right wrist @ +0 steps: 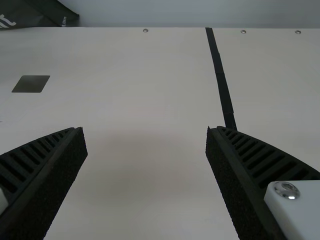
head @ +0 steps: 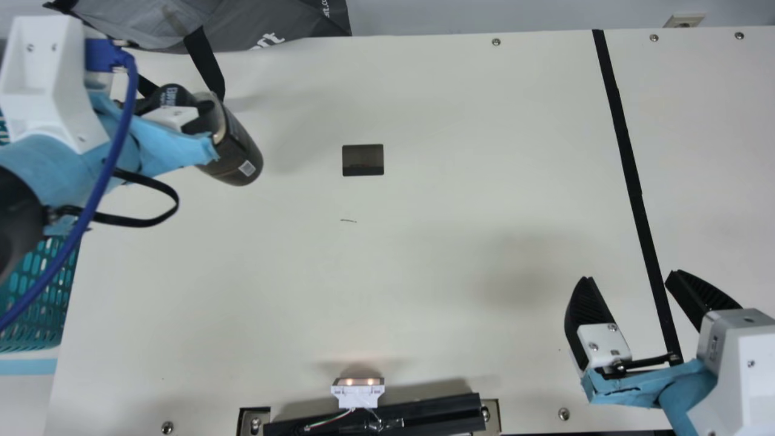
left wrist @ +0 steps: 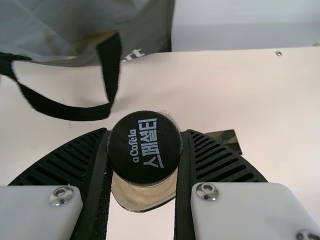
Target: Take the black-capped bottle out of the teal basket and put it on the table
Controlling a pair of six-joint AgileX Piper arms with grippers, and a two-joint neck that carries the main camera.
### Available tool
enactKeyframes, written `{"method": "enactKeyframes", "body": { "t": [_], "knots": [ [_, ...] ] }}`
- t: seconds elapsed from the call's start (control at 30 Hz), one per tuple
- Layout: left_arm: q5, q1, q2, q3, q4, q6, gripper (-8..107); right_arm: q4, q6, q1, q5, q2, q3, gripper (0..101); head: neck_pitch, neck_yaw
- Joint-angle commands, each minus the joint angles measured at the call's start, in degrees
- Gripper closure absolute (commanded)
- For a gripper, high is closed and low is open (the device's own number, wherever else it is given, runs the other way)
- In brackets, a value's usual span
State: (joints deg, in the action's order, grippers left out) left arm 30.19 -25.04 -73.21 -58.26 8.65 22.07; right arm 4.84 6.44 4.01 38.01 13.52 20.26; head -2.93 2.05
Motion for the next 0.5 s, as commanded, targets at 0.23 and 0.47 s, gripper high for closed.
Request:
{"method": "enactKeyframes", "body": {
  "t": [0.23, 0.47],
  "knots": [
    [0.8, -6.7, -1.3, -0.7, 4.4, 4.1, 99, 0.0, 0.0, 0.0, 0.0, 0.0, 0.0, 10, 0.2, -0.5],
    [1.3, -12.1, -2.2, -0.8, 8.4, 8.3, 99, 0.0, 0.0, 0.0, 0.0, 0.0, 0.0, 10, 0.2, -0.5]
  ]
}}
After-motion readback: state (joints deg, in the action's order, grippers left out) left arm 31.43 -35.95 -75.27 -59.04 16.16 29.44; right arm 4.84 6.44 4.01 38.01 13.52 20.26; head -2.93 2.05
